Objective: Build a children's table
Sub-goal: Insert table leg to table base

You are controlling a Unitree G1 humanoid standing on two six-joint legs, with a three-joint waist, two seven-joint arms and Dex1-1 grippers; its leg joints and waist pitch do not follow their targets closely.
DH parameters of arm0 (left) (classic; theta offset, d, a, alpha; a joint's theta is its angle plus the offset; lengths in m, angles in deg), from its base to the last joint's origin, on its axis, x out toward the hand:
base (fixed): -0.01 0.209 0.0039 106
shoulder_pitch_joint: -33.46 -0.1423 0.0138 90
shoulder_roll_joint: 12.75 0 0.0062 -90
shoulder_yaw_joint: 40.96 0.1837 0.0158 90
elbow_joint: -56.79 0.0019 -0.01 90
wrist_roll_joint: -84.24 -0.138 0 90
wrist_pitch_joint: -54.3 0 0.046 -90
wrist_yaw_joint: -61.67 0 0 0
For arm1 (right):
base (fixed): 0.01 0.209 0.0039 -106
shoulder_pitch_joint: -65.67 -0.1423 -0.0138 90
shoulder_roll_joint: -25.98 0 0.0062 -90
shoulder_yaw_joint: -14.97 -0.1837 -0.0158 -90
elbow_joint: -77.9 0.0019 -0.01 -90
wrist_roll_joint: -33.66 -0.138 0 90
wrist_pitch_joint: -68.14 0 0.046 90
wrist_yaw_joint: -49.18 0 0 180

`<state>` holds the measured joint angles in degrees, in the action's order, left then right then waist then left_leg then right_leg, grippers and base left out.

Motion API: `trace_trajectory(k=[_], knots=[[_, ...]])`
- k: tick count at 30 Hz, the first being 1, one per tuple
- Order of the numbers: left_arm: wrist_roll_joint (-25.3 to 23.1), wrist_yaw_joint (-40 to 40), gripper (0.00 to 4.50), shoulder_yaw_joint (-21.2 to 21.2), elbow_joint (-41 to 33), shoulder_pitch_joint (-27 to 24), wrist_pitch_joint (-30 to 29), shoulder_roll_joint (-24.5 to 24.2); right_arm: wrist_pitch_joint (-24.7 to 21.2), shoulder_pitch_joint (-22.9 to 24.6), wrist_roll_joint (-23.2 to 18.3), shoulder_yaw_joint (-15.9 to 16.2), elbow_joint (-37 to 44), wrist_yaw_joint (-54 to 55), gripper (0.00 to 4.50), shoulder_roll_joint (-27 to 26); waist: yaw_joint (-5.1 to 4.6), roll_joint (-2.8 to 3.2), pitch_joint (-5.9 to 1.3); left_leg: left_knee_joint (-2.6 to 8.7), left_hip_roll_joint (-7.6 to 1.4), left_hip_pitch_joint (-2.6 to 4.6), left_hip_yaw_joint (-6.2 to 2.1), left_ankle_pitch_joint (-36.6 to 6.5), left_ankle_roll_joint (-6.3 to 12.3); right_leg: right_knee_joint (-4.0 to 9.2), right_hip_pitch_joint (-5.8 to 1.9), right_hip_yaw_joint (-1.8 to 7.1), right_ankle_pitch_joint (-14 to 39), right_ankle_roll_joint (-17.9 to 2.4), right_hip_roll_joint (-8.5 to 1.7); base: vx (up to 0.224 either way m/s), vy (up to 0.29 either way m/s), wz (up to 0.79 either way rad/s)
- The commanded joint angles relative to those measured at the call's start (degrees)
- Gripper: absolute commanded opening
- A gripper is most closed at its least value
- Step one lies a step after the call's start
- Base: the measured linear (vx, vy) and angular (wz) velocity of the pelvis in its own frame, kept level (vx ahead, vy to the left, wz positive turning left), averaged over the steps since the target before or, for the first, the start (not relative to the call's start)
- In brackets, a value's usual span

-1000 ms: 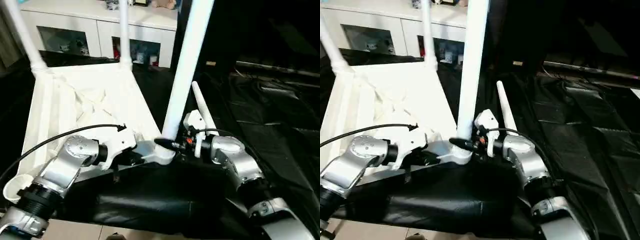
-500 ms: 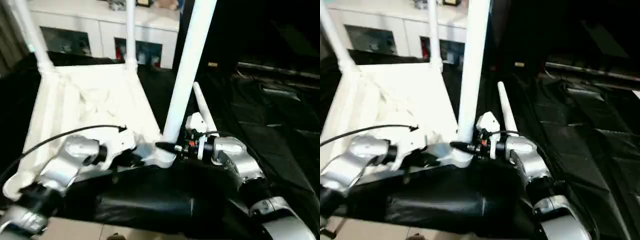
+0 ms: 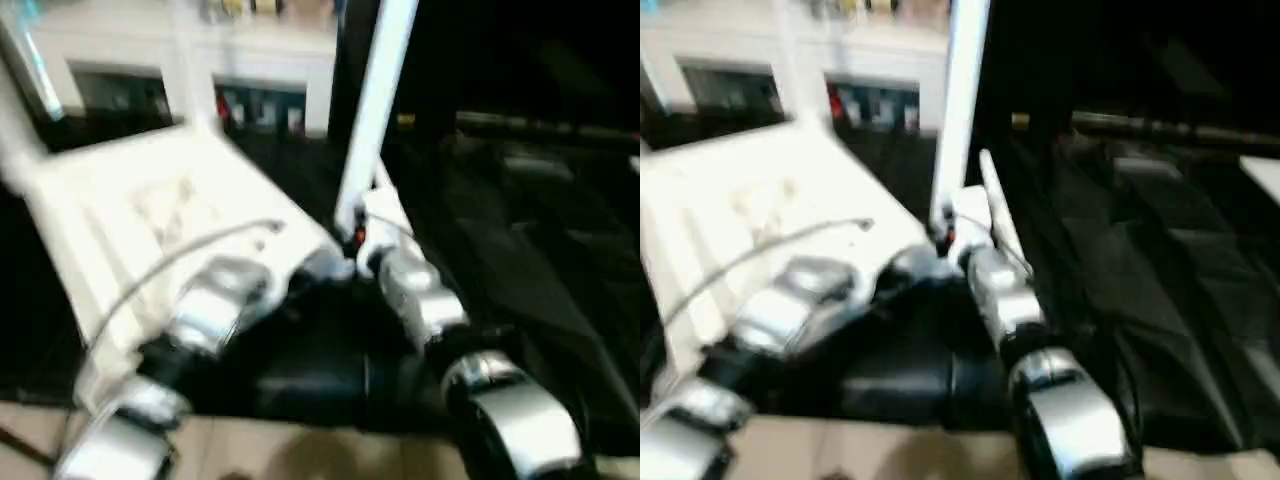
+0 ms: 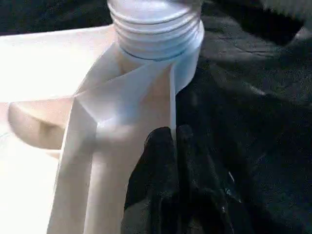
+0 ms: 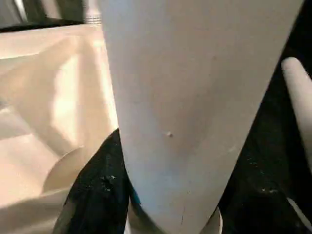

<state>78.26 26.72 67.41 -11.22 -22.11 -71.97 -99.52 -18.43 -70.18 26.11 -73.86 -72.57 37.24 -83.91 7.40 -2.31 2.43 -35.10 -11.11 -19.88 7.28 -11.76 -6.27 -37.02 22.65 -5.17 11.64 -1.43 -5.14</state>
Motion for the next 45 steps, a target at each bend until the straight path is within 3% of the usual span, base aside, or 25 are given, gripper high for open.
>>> trace_trajectory(k=[1, 2, 3, 5, 9, 18, 20, 23, 25, 26, 30, 36, 38, 41, 45], knots=[[-1.47, 3.23, 0.0, -0.23, -1.81, 1.45, -1.13, 0.42, -4.59, 2.62, 0.88, 1.48, -5.77, -0.75, 1.9, -2.95, -0.77, 1.31, -1.79, 6.43, -1.67, 0.65, -0.22, -27.85, -2.14, 6.45, -1.42, 2.35, 25.96, -6.67, -2.95, 0.0, 0.0, 0.0], [-1.52, 3.41, 0.0, -0.38, -1.87, 1.38, -1.37, 0.22, -4.6, 2.59, 1.08, 1.55, -5.86, -0.8, 1.9, -3.13, -0.75, 1.23, -2.06, 6.15, -1.4, 1.11, -0.33, -29.28, -2.01, 7.58, -1.06, 2.39, 31.98, -4.48, -3.71, 0.0, 0.0, 0.0], [-1.6, 3.68, 0.0, -0.5, -1.99, 1.31, -1.73, 0.2, -4.48, 2.42, 1.24, 1.49, -6.23, -0.61, 1.9, -3.31, -0.8, 0.98, -2.16, 6.3, -1.24, 0.95, -0.35, -28.13, -1.45, 8.1, -1.26, 2.33, 34.04, -2.96, -3.92, 0.0, 0.0, 0.0], [-1.78, 3.69, 0.0, -0.91, -1.91, 1.14, -1.63, -0.6, -4.48, 2.11, 1.56, 1.5, -6.99, -0.65, 1.9, -3.43, -0.71, 0.73, -2.41, 6.72, -1.23, 0.59, -0.16, -23.89, -0.8, 8.47, -1.75, 2.29, 32.96, -2.19, -4.12, 0.0, 0.0, 0.0], [-1.94, 3.77, 0.0, -1.42, -2.08, 0.97, -1.94, -1.46, -4.52, 1.64, 2.29, 1.2, -8.08, -0.87, 1.9, -3.52, -0.62, 0.65, -2.3, 7.24, -1.38, 0.37, 0.41, -18.02, -0.39, 8.57, -1.9, 2.32, 29.82, -2.84, -4.01, 0.0, 0.0, 0.0], [-1.03, 2.66, 0.0, -1.31, -2.2, 0.31, -0.08, -2.47, -5.66, 1.1, 4.58, 2.46, -8.33, -3.83, 1.9, -3.51, -1.05, 0.71, -2.14, 7.51, -1.51, 0.41, 0.16, -20.54, -0.98, 8.87, -1.74, 2.2, 32.66, -2.27, -4.17, 0.0, 0.0, 0.0], [-0.58, 1.58, 0.0, -1.43, -2.3, -0.18, 1.13, -3.26, -5.47, 0.66, 4.31, 2.27, -7.93, -5.5, 2.6, -3.63, -1.14, 0.68, -2.05, 7.54, -1.48, 0.53, 0.16, -21.38, -0.88, 9.09, -1.57, 2.2, 33.78, -2.01, -4.16, 0.0, 0.0, 0.0], [-0.39, 1.13, 0.0, -1.54, -2.21, -0.44, 1.54, -3.97, -4.96, 0.07, 4.35, 1.64, -7.37, -6.16, 2.66, -3.52, -1.24, 0.62, -2.14, 7.6, -1.48, 0.26, 0.11, -20.64, -0.84, 9.03, -1.72, 2.26, 33.61, -1.89, -4.25, 0.0, 0.0, 0.0], [-0.19, 0.78, 0.0, -1.66, -2.35, -0.62, 1.73, -4.38, -5.16, -0.37, 3.94, 1.02, -6.87, -6.78, 2.96, -3.48, -1.39, 0.56, -2.24, 7.7, -1.59, -0.03, 0.13, -18.77, -0.88, 8.63, -1.95, 2.32, 31.41, -2.41, -4.15, 0.0, 0.0, 0.0], [-0.19, 0.78, 0.0, -1.66, -2.35, -0.62, 1.73, -4.38, -5.16, -0.37, 3.94, 1.02, -6.87, -6.78, 3.04, -3.48, -1.41, 0.71, -2.19, 7.64, -1.62, 0.28, 0.29, -18.71, -0.8, 8.65, -1.65, 2.46, 30.51, -2.96, -4.08, 0.0, 0.0, 0.0], [0.18, -0.26, 0.0, -1.61, -2.72, -0.85, 2.19, -5.13, -5.34, -1.45, 3.76, 0.25, -6.6, -7.15, 3.4, -3.05, -1.51, 0.82, -2.24, 7.72, -1.75, 0.15, 0.37, -17.67, -0.69, 8.32, -1.86, 2.56, 28.44, -4.02, -4.09, 0.0, 0.0, 0.0], [0.54, -1.15, 0.0, -1.29, -2.99, -1.1, 2.9, -6.05, -4.67, -2.11, 3.49, -0.77, -6.35, -8.09, 3.88, -2.4, -1.43, 0.96, -2.63, 7.53, -2.01, 0.0, 1.07, -13.05, -0.66, 6.99, -2.22, 2.83, 17.9, -7.42, -3.75, 0.0, 0.0, 0.0], [0.59, -1.94, 0.0, -1.11, -2.99, -1.24, 3.84, -6.61, -4.41, -2.07, 2.96, -1.32, -5.45, -9.78, 4.01, -1.99, -1.48, 1.1, -2.9, 7.38, -2.1, -0.32, 1.24, -10.07, -0.54, 6.24, -2.73, 2.84, 12.37, -8.83, -3.62, 0.052, -0.005, -0.02], [0.61, -2.27, 0.0, -1.05, -2.96, -1.3, 4.37, -6.8, -4.34, -2.07, 2.88, -1.38, -5.16, -10.09, 4.3, -1.8, -1.42, 1.27, -3.21, 6.87, -2.08, -0.19, 1.58, -5.48, -0.21, 5.38, -2.95, 2.85, 4.01, -10.67, -3.35, 0.017, 0.0, -0.01], [1.07, -5.12, 0.0, -0.49, -3.36, -2.17, 7.33, -8.66, -3.57, -1.48, 3.48, -0.78, -2.36, -12.42, 4.47, 0.42, -1.31, 1.32, -3.62, 6.39, -1.87, -0.2, 1.83, -3.13, 0.47, 4.71, -3.26, 2.88, -3.19, -12.72, -2.99, 0.0, 0.0, 0.0]])
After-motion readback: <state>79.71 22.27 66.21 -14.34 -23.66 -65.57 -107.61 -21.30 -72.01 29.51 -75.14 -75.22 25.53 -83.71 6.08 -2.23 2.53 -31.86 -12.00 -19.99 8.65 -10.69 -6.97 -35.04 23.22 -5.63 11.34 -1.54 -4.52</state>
